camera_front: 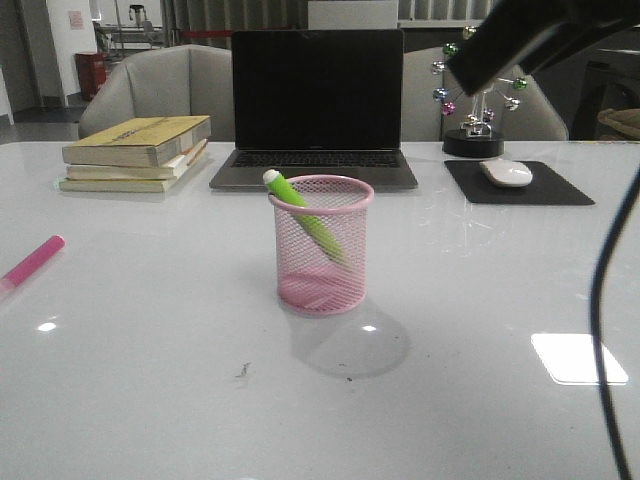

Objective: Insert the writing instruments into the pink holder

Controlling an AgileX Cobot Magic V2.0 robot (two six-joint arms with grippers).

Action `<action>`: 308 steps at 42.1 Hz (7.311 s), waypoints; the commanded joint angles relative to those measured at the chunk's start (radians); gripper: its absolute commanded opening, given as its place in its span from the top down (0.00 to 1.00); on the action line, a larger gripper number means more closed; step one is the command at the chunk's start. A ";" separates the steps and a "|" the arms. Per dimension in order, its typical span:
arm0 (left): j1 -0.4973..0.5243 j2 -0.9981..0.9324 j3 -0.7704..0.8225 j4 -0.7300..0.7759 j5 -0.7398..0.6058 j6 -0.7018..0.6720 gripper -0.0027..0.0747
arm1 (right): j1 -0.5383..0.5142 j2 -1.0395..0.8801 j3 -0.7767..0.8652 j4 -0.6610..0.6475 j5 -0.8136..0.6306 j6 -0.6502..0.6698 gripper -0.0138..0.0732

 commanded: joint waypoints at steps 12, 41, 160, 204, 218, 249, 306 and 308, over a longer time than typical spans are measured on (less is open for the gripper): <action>-0.009 0.003 -0.026 -0.007 -0.080 -0.001 0.28 | -0.008 -0.218 -0.026 -0.005 0.259 0.052 0.34; -0.009 0.003 -0.026 -0.010 -0.104 -0.001 0.28 | -0.008 -0.425 0.076 0.002 0.319 0.111 0.39; 0.524 1.263 -0.964 -0.023 0.148 0.020 0.85 | -0.008 -0.425 0.076 0.002 0.320 0.111 0.39; -0.144 0.802 -0.131 -0.190 -1.566 0.066 0.85 | -0.008 -0.425 0.076 0.002 0.320 0.111 0.39; -0.193 1.096 -0.261 -0.190 -1.791 0.066 0.85 | -0.008 -0.425 0.076 0.002 0.320 0.111 0.39; -0.191 1.192 -0.296 -0.188 -1.744 0.066 0.47 | -0.008 -0.425 0.076 0.002 0.320 0.111 0.39; -0.027 -0.098 -0.147 -0.015 0.143 0.150 0.47 | -0.008 -0.425 0.076 0.002 0.318 0.111 0.39; -0.027 -0.154 -0.115 0.000 0.161 0.150 0.47 | -0.008 -0.425 0.076 0.002 0.318 0.111 0.39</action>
